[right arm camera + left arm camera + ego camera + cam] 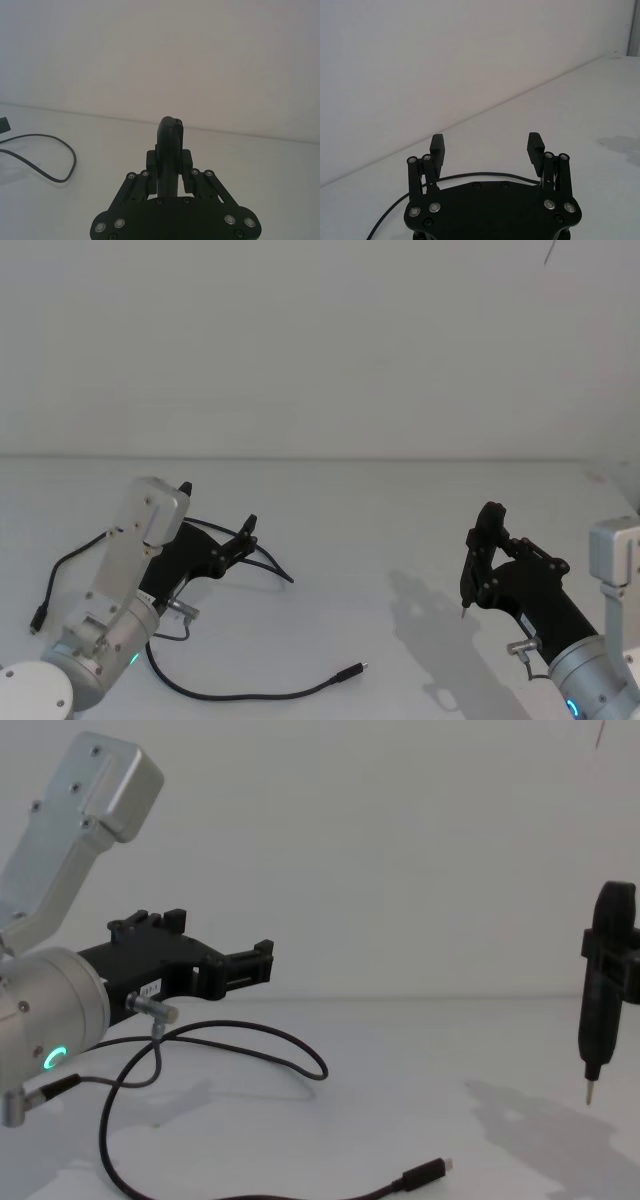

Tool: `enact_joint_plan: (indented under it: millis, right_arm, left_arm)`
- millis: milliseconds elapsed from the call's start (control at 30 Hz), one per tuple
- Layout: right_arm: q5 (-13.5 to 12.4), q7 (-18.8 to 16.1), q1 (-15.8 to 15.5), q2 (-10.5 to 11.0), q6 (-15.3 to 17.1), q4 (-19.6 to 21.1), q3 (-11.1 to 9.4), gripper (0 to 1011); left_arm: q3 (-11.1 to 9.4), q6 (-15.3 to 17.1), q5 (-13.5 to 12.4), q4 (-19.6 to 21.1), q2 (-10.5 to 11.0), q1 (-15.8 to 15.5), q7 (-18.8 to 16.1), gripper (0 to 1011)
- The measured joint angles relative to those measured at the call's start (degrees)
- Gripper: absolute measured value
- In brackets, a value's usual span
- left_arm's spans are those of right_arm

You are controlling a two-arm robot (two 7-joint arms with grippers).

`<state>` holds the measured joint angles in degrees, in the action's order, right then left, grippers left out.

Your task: Pick up the data cable with the one hand.

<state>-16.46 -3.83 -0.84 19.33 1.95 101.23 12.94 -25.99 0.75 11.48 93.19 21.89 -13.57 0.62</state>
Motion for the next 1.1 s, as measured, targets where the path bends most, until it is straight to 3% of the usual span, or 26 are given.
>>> enact_joint_plan:
  millis: [667,933,1100]
  right_arm:
    - [0.0,0.0,0.0,0.0,0.0,0.0,0.0,279]
    - [0.0,0.0,0.0,0.0,0.0,0.0,0.0,279]
    - [0.0,0.0,0.0,0.0,0.0,0.0,0.0,279]
  left_arm:
    - [0.0,0.0,0.0,-0.1,0.0,-0.1,0.2,1001]
    - [0.0,0.0,1.2,-0.6,0.4,-0.8,3.1,1001]
    - [0.0,-0.4,3.2,-1.6,1.1,-1.8,7.3,1001]
